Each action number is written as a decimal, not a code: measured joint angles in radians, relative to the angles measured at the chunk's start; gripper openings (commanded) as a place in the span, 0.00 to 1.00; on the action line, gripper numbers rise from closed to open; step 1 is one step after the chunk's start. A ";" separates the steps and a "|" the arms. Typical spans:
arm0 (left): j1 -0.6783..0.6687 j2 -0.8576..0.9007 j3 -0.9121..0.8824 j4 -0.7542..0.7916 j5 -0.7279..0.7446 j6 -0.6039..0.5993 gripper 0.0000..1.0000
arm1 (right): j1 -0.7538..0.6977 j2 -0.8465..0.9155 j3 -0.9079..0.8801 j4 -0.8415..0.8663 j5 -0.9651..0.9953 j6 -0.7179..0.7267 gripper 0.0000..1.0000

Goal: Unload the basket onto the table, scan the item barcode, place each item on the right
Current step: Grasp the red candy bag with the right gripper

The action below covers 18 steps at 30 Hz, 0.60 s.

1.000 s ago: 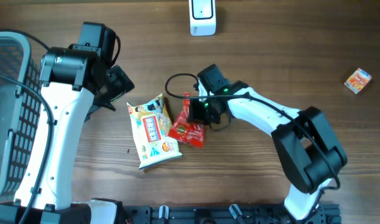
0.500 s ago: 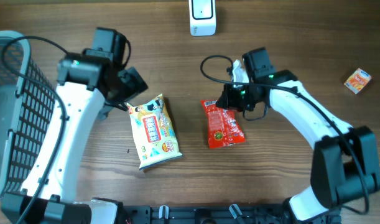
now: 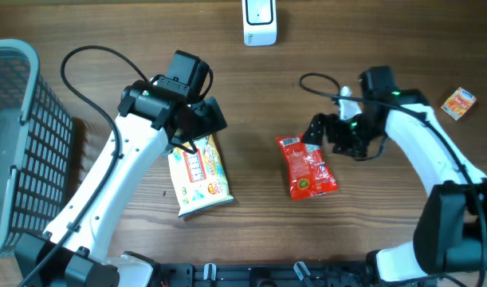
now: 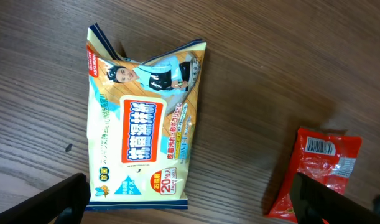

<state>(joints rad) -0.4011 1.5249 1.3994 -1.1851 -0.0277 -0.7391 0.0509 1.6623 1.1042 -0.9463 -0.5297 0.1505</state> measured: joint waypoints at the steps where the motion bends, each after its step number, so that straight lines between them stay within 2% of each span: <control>1: 0.000 0.000 0.000 0.000 0.000 0.000 1.00 | -0.035 0.001 0.000 -0.008 0.003 -0.019 1.00; 5: 0.000 0.000 0.000 -0.001 0.000 0.000 1.00 | -0.105 0.001 -0.053 0.039 0.003 -0.051 1.00; 10: 0.000 0.000 0.000 0.005 0.000 0.000 1.00 | -0.101 -0.013 -0.311 0.306 -0.119 -0.006 0.99; 14: 0.000 0.000 0.000 0.004 0.000 0.000 1.00 | -0.057 -0.027 -0.365 0.376 -0.171 0.043 0.79; 18: 0.000 0.000 0.000 -0.002 0.000 0.000 1.00 | 0.005 -0.027 -0.375 0.387 -0.105 0.130 0.52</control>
<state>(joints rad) -0.4011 1.5249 1.3991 -1.1870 -0.0277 -0.7391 0.0555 1.6352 0.7292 -0.5591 -0.6350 0.2810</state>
